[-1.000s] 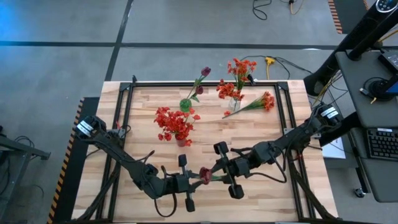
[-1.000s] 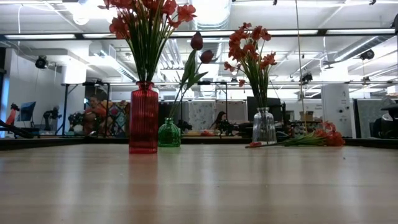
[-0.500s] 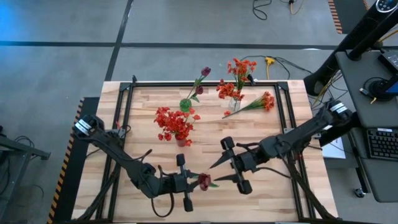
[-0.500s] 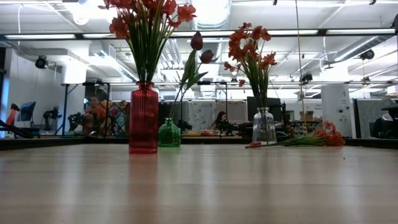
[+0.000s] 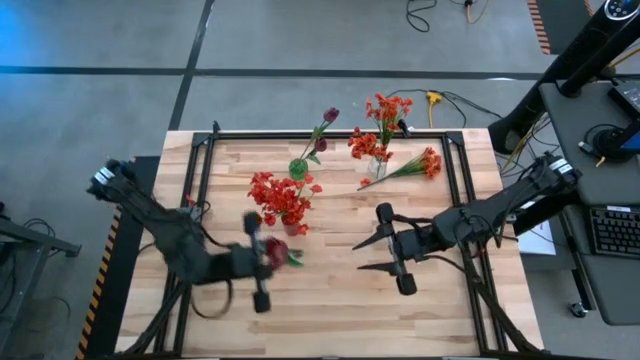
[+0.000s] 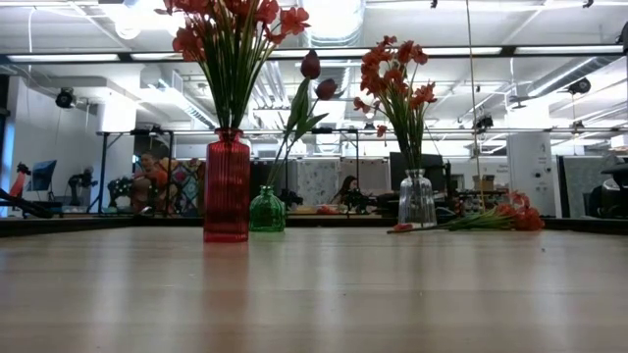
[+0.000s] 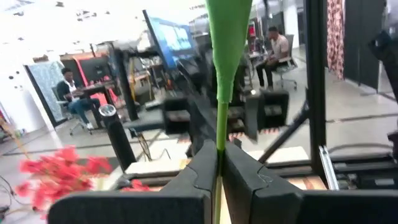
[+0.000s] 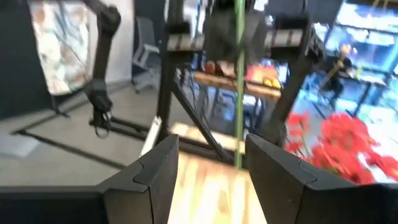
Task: Sort flowers into vase by color
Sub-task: Put the dark red tulip into the green vase
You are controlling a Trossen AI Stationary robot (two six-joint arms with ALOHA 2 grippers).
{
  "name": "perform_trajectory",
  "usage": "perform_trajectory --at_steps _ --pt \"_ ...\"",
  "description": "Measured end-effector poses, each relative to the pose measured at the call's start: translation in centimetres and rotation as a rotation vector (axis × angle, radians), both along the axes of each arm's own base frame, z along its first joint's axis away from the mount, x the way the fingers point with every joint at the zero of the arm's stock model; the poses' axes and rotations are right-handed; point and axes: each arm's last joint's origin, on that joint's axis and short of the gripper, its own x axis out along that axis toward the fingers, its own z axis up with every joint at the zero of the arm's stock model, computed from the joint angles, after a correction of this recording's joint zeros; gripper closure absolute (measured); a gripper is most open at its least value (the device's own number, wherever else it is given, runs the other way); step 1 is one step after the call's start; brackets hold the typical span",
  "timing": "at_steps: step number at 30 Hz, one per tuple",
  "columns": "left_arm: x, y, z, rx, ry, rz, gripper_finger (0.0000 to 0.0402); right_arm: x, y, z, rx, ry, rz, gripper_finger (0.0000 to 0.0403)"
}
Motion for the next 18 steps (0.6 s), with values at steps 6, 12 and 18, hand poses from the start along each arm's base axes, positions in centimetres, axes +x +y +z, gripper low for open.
perform_trajectory --at_steps 6,12,18 --pt "-3.7 3.8 3.9 0.045 -0.078 0.036 0.0401 -0.3 -0.4 -0.6 -0.018 0.077 -0.070 0.0225" --pt "-7.4 8.0 6.8 0.072 -0.151 0.114 0.0401 0.1 -0.2 -1.2 -0.027 0.094 -0.077 0.0223" --pt "-10.0 11.4 7.6 0.092 -0.146 0.201 0.0401 0.5 0.0 -1.7 -0.038 0.110 -0.090 0.0225"
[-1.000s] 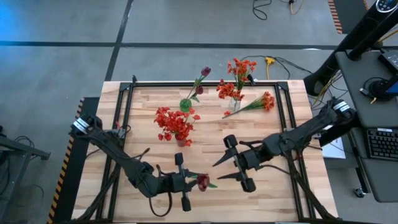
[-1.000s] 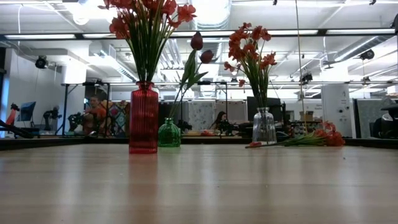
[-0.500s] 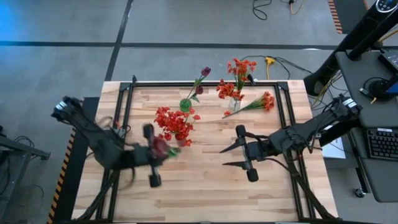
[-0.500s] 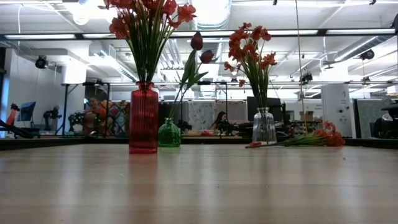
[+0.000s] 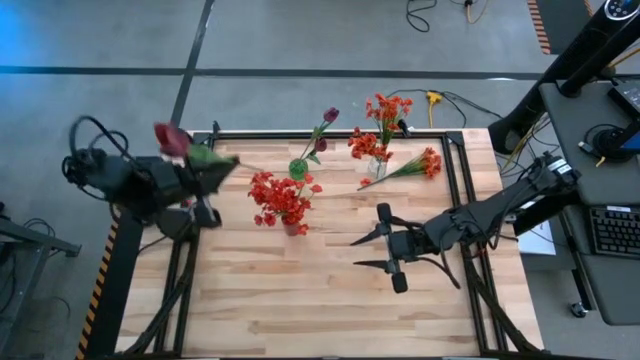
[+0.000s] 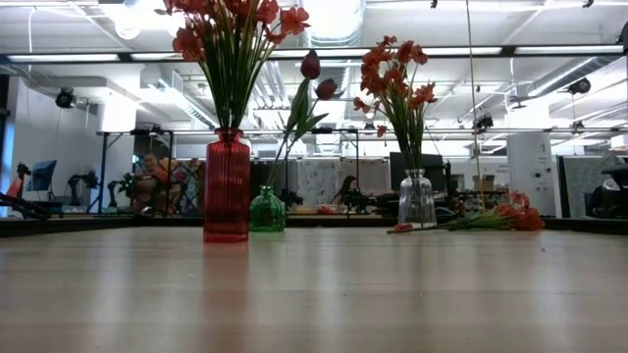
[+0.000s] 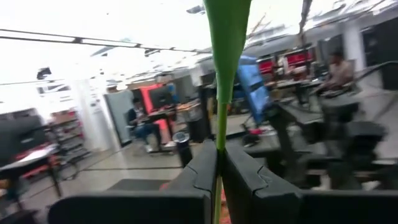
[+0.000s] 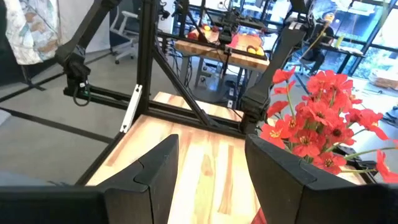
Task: Sort flowers into vase by color
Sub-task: Put the dark red tulip into the green vase
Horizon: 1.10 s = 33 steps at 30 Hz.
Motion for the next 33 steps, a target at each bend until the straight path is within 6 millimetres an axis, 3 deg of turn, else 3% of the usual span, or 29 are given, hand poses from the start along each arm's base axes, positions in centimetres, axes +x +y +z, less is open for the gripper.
perform_trajectory --at_steps 9,18,24,33 --pt "-1.5 3.7 0.5 0.031 -0.006 0.202 0.0401 0.2 -0.3 -1.0 -0.035 0.066 -0.011 0.0223" --pt "-0.4 6.6 -1.0 0.079 0.141 0.294 0.0401 0.6 -1.6 -2.3 -0.055 0.123 -0.059 0.0225" --pt "0.4 9.4 -2.2 0.036 0.217 0.265 0.0401 0.6 -2.4 -3.7 -0.069 0.164 -0.077 0.0223" --pt "1.3 15.2 -3.9 -0.040 0.310 0.211 0.0401 0.8 -3.2 -4.9 -0.056 0.208 -0.021 0.0223"
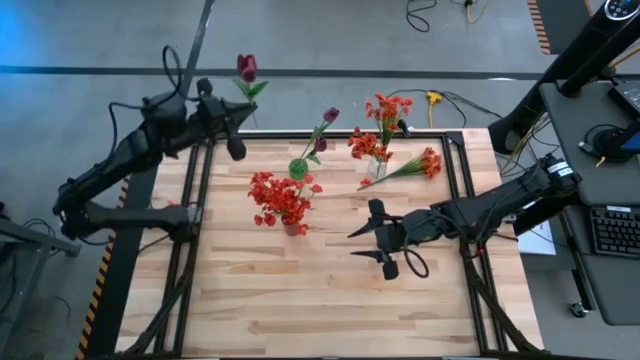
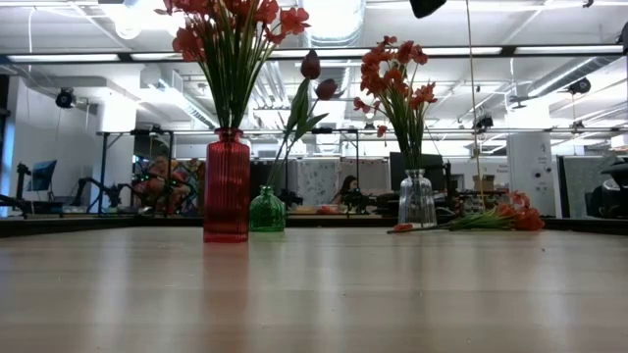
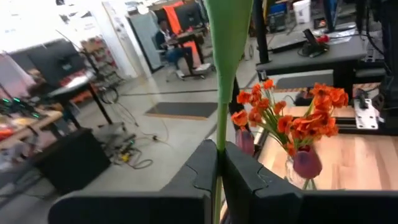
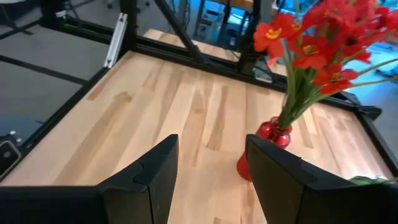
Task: Sort flowers into vase by color
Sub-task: Put the dark red tulip into the green vase
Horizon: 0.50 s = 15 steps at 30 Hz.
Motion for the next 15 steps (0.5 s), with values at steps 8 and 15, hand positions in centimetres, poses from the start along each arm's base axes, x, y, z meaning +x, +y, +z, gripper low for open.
perform_trajectory --at_steps 8,15 --pt "0.2 5.1 -1.6 -0.108 -0.036 -0.137 0.0401 -0.2 -0.2 -1.7 0.006 0.008 0.000 0.0227" --pt "1.4 7.0 -5.1 -0.127 -0.085 -0.147 0.0401 -0.6 -0.3 -3.6 0.032 0.004 -0.008 0.0229"
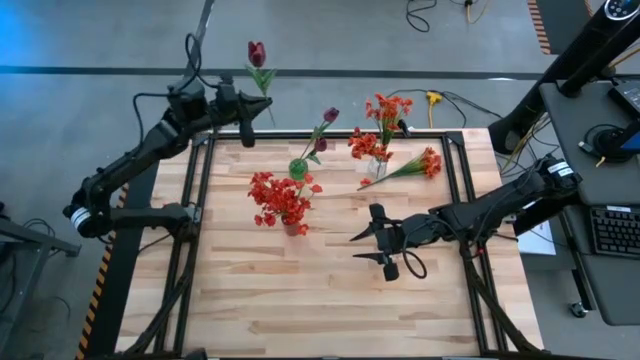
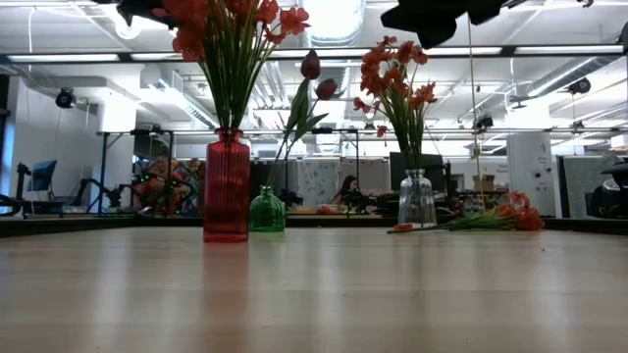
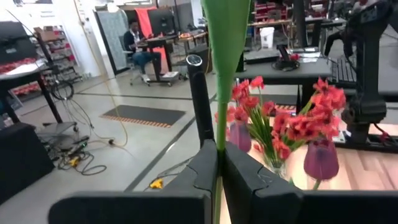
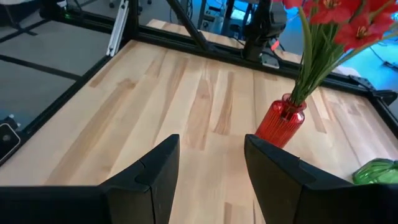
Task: Sort flowers into vase by color
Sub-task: Put the dark red tulip into the green vase
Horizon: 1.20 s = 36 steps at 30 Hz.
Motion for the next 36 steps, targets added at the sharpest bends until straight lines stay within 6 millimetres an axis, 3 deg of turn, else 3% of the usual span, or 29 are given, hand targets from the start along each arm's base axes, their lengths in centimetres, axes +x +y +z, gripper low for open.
perform_trajectory --at_steps 12,26,36 --pt "0.1 0.1 -7.5 -0.039 -0.068 0.003 0.0401 -0.2 0.0 -0.6 0.022 -0.028 -0.003 0.0228" --pt "0.1 0.0 -11.4 -0.064 -0.096 -0.070 0.0402 -0.1 0.0 -0.5 0.035 -0.049 -0.005 0.0230" --pt "1.1 1.0 -13.8 -0.123 -0.110 -0.068 0.0401 -0.1 0.0 -0.6 0.032 -0.047 -0.005 0.0231"
